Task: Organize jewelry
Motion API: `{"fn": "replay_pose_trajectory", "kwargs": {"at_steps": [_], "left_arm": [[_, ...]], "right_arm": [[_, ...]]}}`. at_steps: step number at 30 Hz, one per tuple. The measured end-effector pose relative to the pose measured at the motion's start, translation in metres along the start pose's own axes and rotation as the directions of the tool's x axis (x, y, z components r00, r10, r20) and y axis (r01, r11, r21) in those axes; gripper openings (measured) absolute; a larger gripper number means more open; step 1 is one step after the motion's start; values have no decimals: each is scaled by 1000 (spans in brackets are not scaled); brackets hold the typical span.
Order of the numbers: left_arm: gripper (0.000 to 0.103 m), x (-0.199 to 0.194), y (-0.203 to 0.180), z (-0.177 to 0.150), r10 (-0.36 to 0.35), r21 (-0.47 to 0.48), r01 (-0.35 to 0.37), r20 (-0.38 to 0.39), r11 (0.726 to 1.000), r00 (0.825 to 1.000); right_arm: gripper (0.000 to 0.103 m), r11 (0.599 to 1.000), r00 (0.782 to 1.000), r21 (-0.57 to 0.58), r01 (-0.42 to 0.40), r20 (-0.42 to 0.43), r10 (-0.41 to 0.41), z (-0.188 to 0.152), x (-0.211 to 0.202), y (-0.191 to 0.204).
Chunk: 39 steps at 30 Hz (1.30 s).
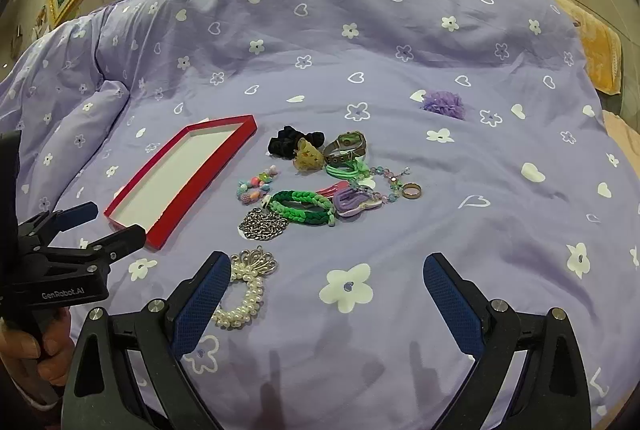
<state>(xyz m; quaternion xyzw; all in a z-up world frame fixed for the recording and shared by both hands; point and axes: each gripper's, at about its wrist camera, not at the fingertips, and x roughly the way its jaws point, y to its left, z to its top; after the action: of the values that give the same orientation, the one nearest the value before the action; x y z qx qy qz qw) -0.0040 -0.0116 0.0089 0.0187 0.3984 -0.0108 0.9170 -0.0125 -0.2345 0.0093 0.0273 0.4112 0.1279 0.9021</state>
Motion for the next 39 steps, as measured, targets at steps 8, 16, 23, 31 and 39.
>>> {"fn": "replay_pose_trajectory", "kwargs": {"at_steps": [8, 16, 23, 31, 39], "left_arm": [[103, 2, -1, 0, -4, -1, 4, 3, 1000, 1000], [103, 1, -4, 1, -1, 5, 1, 9, 1000, 1000], [103, 1, -5, 1, -7, 2, 7, 8, 1000, 1000], [103, 1, -5, 2, -6, 3, 6, 9, 1000, 1000], [103, 1, -5, 3, -8, 3, 8, 9, 1000, 1000]], "right_arm": [[98, 1000, 1000, -2, -5, 5, 5, 4, -1, 1], [98, 1000, 1000, -1, -9, 14, 9, 2, -3, 1], [98, 1000, 1000, -2, -12, 16, 12, 2, -3, 3], [98, 1000, 1000, -7, -13, 16, 13, 2, -3, 5], [98, 1000, 1000, -11, -18, 18, 19, 3, -4, 8]]}}
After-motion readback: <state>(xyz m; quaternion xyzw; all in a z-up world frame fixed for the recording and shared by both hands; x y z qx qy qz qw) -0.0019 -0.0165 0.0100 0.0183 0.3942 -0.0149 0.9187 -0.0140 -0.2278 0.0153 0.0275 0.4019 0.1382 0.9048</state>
